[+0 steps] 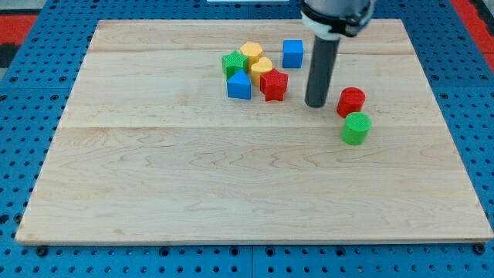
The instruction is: Move the cube right to the hexagon
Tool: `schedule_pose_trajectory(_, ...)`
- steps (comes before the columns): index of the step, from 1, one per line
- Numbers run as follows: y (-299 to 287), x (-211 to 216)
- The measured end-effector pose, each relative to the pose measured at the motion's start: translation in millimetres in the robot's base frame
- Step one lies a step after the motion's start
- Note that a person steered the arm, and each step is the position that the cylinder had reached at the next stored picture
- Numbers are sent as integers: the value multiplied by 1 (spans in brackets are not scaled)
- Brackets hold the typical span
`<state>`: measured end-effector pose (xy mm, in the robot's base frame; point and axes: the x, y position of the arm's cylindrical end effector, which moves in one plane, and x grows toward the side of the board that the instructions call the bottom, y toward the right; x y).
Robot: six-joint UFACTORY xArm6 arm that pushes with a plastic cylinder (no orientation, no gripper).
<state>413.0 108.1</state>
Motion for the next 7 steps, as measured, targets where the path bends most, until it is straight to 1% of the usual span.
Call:
schedule_pose_trajectory(1, -10, 29)
schedule_pose_trajectory(2, -20, 67)
schedule_pose_trajectory(3, 4, 94)
schedule_pose_trajectory(5, 65, 79)
schedule_pose_trajectory(7, 65, 33)
